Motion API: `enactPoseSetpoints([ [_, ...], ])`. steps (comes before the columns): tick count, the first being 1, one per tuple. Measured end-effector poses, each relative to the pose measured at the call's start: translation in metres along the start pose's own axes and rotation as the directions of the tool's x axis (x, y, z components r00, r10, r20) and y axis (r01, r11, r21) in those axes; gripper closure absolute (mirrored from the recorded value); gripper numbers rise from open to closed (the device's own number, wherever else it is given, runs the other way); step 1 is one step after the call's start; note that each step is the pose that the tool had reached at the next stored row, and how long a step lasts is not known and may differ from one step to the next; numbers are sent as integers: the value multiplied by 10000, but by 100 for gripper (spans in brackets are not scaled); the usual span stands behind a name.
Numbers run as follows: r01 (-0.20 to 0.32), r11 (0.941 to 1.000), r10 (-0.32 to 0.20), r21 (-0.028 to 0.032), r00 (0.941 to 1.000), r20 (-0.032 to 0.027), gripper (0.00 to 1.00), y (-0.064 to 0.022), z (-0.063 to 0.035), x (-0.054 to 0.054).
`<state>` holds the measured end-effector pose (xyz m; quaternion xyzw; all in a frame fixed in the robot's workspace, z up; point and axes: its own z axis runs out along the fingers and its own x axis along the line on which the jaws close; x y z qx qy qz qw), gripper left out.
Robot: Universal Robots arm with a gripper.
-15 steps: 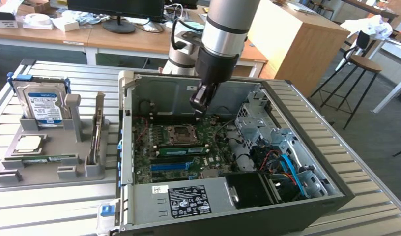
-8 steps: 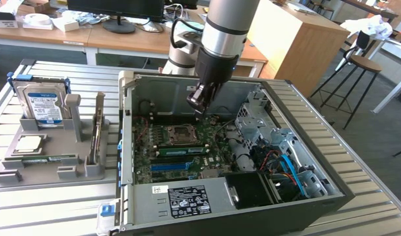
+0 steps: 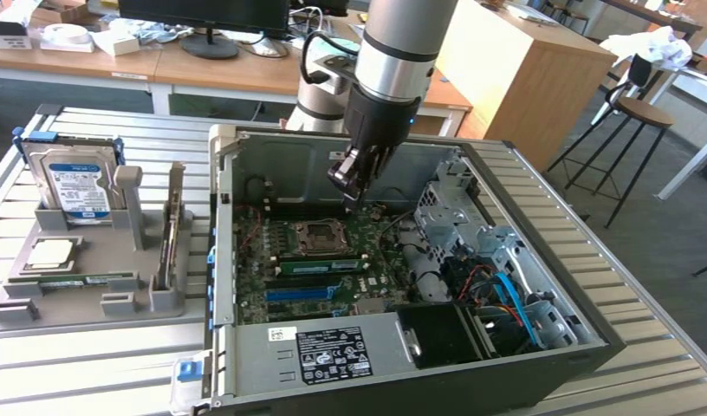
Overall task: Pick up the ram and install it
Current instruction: 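Press down the ram until it locks into place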
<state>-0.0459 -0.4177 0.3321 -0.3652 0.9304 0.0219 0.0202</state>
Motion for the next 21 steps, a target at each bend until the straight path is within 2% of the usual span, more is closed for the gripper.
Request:
enactPoseSetpoints([
  [4,-34,10000,34,2,10000,1,90,0,0,0],
  [9,-878,9961,878,46,9961,25,90,0,3,0],
  [16,-1876,9822,1876,82,9822,37,90,0,5,1],
  [21,-2509,9680,2509,93,9680,28,90,1,7,1],
])
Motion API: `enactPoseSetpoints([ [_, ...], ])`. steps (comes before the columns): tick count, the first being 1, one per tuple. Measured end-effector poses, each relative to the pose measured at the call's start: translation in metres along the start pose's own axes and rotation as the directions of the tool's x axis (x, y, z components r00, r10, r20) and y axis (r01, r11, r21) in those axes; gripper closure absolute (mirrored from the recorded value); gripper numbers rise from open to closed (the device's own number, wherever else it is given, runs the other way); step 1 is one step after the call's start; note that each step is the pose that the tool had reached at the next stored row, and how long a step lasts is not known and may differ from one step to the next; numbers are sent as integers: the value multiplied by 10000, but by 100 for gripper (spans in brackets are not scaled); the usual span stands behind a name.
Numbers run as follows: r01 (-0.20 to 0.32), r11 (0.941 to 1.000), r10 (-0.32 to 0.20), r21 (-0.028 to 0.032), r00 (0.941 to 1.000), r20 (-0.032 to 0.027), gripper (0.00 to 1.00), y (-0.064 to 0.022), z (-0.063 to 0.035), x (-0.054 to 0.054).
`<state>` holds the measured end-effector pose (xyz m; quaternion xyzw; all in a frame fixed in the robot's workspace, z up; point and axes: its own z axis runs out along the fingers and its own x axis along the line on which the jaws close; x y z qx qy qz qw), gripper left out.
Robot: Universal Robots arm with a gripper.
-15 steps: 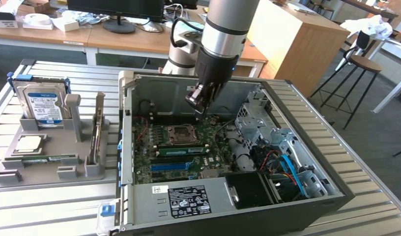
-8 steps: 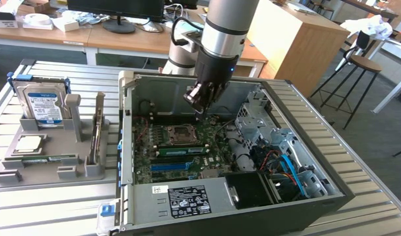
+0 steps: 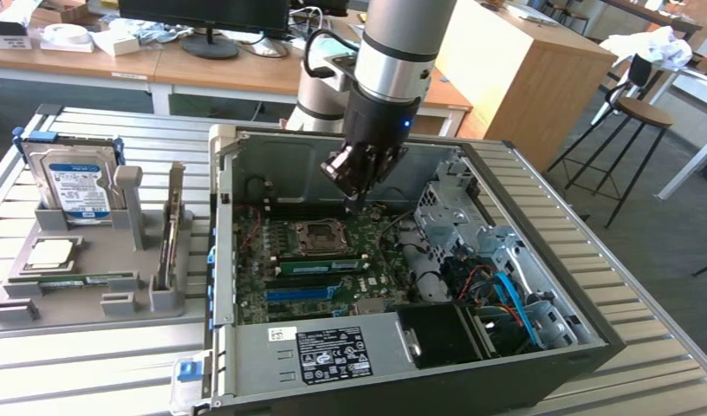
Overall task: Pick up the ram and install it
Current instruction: 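Press down the ram until it locks into place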
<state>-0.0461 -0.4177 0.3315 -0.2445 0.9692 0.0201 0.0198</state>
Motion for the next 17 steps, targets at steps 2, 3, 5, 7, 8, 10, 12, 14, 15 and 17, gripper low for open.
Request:
enactPoseSetpoints([
  [2,-262,9997,262,4,9997,-10,90,0,2,0],
  [3,-392,9992,392,5,9992,-17,90,0,3,1],
  [5,-642,9979,642,0,9979,-45,90,1,6,1],
  [7,-878,9961,878,-7,9961,-74,90,0,10,1],
  [8,-1000,9950,1000,-9,9950,-91,90,0,11,1],
  [10,-1238,9923,1238,-16,9922,-124,90,0,16,1],
  [12,-1485,9889,1485,-21,9888,-161,90,0,21,1],
  [14,-1728,9849,1728,-27,9848,-197,90,-1,26,2],
  [15,-1849,9828,1847,-30,9825,-217,90,-1,29,2],
  [17,-2087,9780,2085,-35,9777,-258,90,-1,35,2],
])
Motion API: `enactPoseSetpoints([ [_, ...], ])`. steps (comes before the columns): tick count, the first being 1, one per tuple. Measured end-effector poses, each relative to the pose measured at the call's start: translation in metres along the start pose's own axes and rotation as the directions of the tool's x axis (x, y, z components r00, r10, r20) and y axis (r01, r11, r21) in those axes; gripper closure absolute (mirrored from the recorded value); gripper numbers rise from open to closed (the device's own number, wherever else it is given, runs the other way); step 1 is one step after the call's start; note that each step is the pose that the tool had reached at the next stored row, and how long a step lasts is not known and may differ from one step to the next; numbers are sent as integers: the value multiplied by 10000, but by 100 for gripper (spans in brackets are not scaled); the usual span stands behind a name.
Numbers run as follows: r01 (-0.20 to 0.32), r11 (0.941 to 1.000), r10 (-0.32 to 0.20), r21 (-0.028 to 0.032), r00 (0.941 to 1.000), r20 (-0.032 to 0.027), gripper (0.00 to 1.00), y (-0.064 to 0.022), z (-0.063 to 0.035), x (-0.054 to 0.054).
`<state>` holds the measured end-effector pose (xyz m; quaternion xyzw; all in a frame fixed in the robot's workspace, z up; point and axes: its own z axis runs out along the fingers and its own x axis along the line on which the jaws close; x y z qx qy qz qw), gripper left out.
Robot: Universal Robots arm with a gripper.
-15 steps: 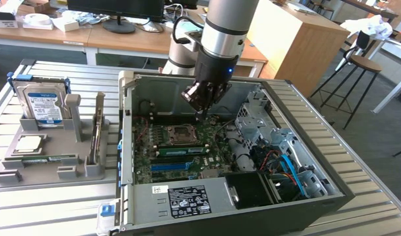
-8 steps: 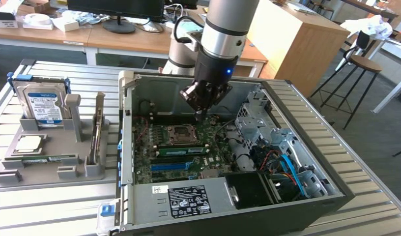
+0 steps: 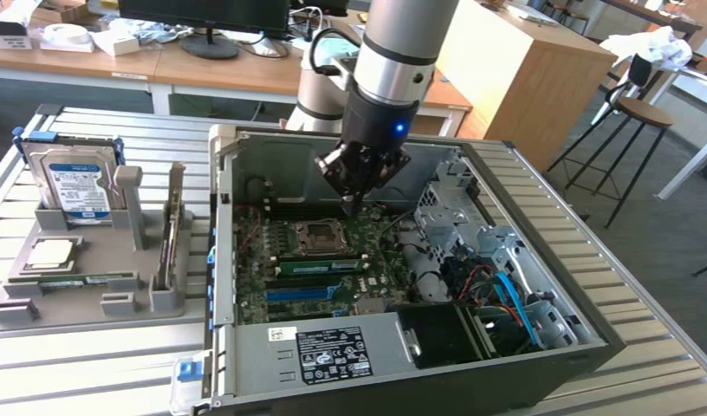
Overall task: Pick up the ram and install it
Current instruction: 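Press down the ram until it locks into place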
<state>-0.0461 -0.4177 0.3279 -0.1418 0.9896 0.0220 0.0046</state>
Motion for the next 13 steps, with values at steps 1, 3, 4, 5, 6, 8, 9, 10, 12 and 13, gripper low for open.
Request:
enactPoseSetpoints([
  [1,-133,9999,133,-7,9999,-24,90,0,3,0],
  [3,-374,9993,374,-16,9993,-67,90,0,9,0],
  [4,-496,9988,495,-22,9987,-88,90,-1,12,0],
  [5,-616,9981,615,-26,9980,-110,90,-1,15,0],
  [6,-736,9973,736,-30,9972,-132,90,-1,18,0],
  [8,-975,9952,974,-40,9951,-184,90,-1,25,0],
  [9,-1092,9940,1091,-45,9938,-210,90,-1,28,0],
  [10,-1207,9927,1205,-49,9924,-235,90,-1,31,1],
  [12,-1447,9895,1445,-54,9891,-279,90,-1,37,1],
  [13,-1565,9877,1563,-57,9873,-301,90,-2,40,1],
])
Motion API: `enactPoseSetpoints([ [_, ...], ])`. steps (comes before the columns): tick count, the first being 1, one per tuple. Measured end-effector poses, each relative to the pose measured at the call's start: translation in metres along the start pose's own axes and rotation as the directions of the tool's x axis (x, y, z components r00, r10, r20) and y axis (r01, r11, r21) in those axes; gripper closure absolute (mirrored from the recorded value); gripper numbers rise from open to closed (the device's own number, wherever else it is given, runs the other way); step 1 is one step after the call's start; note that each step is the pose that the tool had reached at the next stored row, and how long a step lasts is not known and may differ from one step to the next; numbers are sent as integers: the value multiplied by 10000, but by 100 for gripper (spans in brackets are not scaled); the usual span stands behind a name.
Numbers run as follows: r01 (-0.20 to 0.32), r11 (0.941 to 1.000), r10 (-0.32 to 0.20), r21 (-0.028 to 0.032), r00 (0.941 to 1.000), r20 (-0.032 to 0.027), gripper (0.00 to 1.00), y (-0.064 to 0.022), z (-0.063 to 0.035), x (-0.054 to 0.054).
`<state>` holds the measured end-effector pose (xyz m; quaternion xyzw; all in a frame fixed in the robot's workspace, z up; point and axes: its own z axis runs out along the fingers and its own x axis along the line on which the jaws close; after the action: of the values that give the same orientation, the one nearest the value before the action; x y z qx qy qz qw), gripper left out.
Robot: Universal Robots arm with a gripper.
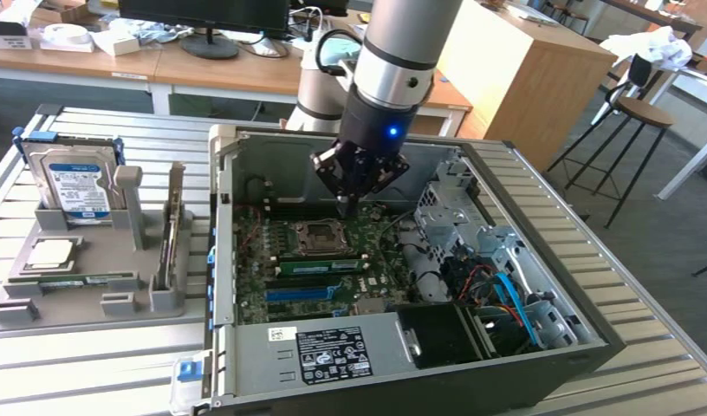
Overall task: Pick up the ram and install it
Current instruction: 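Press down the ram until it locks into place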
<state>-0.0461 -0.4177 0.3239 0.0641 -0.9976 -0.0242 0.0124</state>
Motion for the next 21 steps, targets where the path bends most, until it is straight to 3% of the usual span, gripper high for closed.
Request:
enactPoseSetpoints([
  [2,-271,9996,271,-9,9996,-21,90,0,5,1],
  [6,-842,9964,842,-24,9965,0,90,-1,12,-1],
  [13,-876,9962,876,-25,9962,2,90,-1,7,0],
  [21,-876,9961,876,-25,9962,2,90,6,-109,2],
])
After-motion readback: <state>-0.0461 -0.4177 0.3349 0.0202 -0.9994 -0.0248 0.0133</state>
